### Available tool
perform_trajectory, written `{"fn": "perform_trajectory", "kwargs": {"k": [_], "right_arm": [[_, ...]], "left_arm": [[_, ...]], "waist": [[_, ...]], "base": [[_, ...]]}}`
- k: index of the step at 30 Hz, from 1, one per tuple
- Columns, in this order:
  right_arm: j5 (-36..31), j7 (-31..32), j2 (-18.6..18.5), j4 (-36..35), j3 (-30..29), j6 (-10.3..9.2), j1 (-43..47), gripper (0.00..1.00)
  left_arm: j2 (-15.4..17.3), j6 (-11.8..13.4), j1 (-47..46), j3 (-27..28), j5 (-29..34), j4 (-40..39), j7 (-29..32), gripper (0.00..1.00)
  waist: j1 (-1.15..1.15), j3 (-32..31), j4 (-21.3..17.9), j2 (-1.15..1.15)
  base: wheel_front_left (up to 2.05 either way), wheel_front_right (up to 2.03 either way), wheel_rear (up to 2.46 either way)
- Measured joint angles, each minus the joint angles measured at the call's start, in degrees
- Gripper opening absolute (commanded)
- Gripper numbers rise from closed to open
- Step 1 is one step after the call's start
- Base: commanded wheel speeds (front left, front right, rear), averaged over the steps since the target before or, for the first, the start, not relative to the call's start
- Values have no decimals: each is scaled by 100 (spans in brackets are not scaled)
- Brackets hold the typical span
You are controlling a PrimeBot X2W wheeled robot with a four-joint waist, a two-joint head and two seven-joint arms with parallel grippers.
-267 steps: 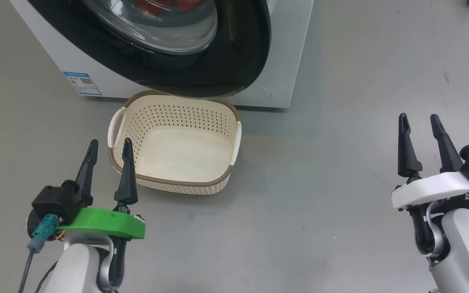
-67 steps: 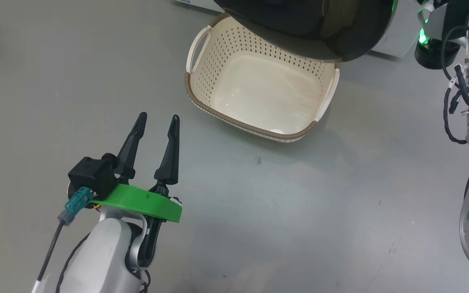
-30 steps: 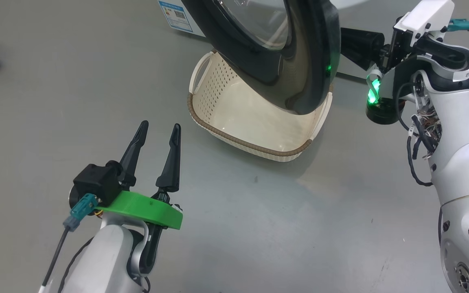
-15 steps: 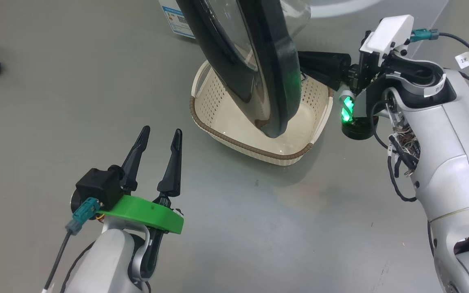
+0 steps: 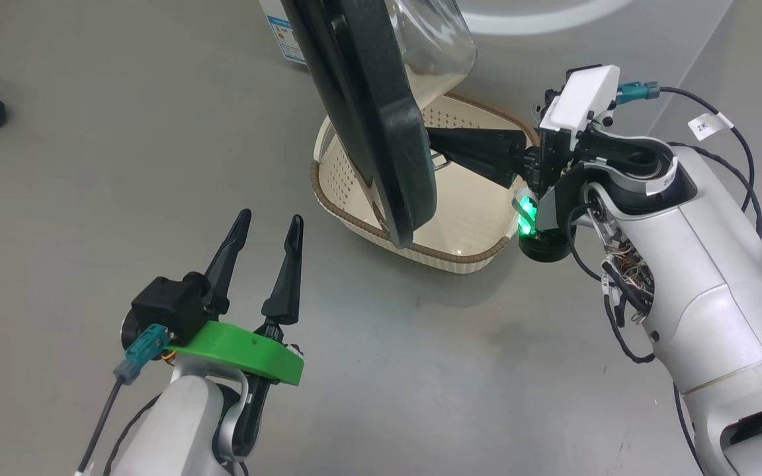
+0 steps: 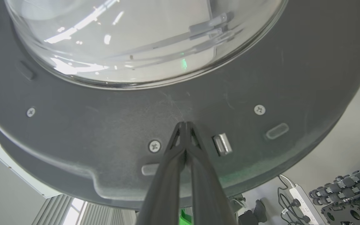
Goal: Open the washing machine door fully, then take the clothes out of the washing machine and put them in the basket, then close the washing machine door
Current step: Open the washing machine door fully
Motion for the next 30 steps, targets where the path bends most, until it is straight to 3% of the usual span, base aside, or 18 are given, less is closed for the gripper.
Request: {"fn": "perform_trajectory", "kwargs": {"k": [17, 27, 30], "right_arm": [[602, -427, -8, -531, 894, 0, 189, 0], [624, -792, 3, -583, 1088, 0, 190, 0], [298, -965, 15, -516, 1139, 35, 189, 0]], "left_arm": [[1, 0, 90, -35, 14, 9, 0, 100], [3, 27, 93, 168, 52, 10, 0, 100], [2, 49, 108, 258, 68, 14, 0, 100]], "waist": [[0, -33, 84, 0], [0, -64, 8, 0], [0, -126, -58, 0]], "base": [[0, 0, 0], [0, 0, 0], [0, 0, 0]]}}
